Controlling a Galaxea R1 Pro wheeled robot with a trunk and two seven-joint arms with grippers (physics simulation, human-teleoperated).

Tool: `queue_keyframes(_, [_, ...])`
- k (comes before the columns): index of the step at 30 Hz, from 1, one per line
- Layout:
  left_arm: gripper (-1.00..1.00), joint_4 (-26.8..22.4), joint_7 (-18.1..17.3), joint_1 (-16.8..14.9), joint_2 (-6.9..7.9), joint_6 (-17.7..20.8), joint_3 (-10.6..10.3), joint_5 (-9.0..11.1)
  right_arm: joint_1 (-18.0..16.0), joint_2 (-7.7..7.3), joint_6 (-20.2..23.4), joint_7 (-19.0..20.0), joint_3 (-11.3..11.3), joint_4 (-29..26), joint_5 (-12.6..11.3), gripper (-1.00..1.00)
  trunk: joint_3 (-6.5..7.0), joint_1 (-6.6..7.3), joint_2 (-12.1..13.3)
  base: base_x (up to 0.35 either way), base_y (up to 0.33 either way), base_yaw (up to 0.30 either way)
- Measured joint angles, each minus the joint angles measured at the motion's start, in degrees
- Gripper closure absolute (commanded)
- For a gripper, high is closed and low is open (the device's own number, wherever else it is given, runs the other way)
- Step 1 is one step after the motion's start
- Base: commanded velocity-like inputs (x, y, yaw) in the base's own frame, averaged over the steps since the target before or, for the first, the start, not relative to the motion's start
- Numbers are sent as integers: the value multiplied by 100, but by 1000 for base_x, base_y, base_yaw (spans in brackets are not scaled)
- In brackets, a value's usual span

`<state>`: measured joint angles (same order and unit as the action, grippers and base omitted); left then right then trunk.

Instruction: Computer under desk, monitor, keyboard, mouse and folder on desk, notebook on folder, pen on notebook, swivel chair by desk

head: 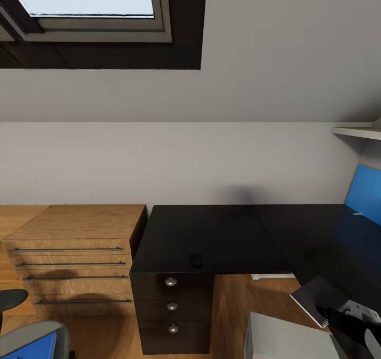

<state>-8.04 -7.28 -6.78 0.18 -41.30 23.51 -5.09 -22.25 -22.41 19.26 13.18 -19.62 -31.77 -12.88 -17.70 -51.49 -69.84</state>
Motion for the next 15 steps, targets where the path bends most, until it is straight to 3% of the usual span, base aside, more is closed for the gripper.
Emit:
queue_keyframes(10, [-100, 0, 0, 0, 0, 0, -2, 2, 5, -7, -171, 6, -14, 27, -33, -100, -1, -1, 1, 0, 0, 0])
queue_keyframes(15, [-100, 0, 0, -2, 0, 0, -2, 4, 4, -17, -477, -14, -17, 21, -29, -100, -1, 0, 1, 0, 0, 0])
